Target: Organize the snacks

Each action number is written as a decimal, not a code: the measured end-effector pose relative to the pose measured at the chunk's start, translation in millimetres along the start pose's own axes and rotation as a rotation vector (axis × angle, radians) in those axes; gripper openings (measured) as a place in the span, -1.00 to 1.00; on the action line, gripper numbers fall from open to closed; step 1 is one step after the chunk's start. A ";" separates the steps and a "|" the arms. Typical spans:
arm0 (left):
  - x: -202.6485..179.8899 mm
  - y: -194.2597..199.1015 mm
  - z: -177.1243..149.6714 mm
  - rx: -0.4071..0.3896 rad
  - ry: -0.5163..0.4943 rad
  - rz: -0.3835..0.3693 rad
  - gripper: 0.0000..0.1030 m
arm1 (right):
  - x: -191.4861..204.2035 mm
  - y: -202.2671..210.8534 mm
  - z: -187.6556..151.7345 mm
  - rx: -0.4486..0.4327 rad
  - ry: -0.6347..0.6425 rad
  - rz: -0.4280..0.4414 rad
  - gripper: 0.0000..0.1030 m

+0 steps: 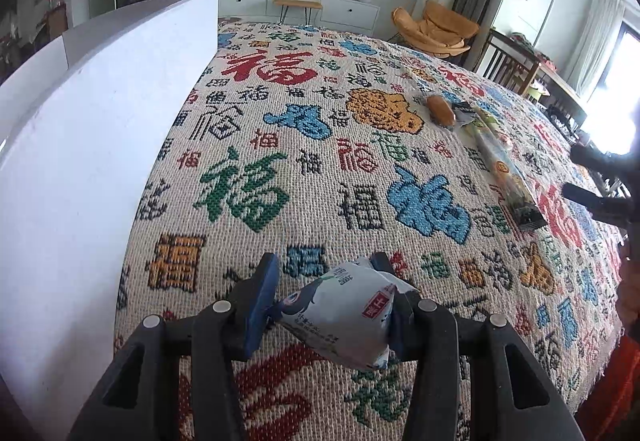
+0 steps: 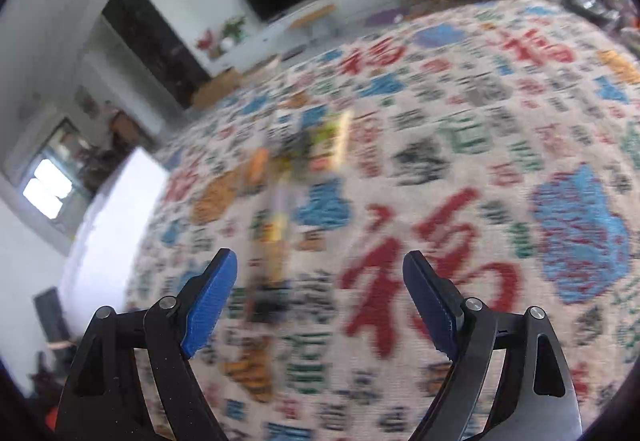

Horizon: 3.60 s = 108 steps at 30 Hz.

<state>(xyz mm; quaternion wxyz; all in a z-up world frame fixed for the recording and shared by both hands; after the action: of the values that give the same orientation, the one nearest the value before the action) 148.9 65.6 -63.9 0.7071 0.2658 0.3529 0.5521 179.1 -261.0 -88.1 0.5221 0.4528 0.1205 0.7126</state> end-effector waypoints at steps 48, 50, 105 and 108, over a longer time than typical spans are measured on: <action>185.8 203.3 63.2 -0.210 0.369 0.305 0.49 | 403.9 -106.8 -7.6 0.327 0.426 0.452 0.32; 184.5 201.9 51.8 -0.216 0.386 0.285 0.50 | 387.5 -102.2 -13.3 0.294 0.448 0.423 0.29; -103.8 -102.6 71.1 0.042 -0.099 0.167 1.00 | -110.3 -21.4 32.5 -0.032 0.137 -0.578 0.92; -104.8 -104.1 71.6 0.042 -0.101 0.167 1.00 | -110.4 -21.4 32.5 -0.032 0.137 -0.578 0.92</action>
<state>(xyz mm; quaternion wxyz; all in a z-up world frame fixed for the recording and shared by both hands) 252.6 -60.9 -78.5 0.6697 0.3366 0.3052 0.5874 222.7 -355.8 -141.0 0.7011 0.3422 0.2680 0.5653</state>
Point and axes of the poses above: each gripper's, at about its wrist camera, not at the fingertips, and y roughly against the way its jaws point, x to its left, z to its top, the point moved 4 cm from there along -y, roughly the way its jaws point
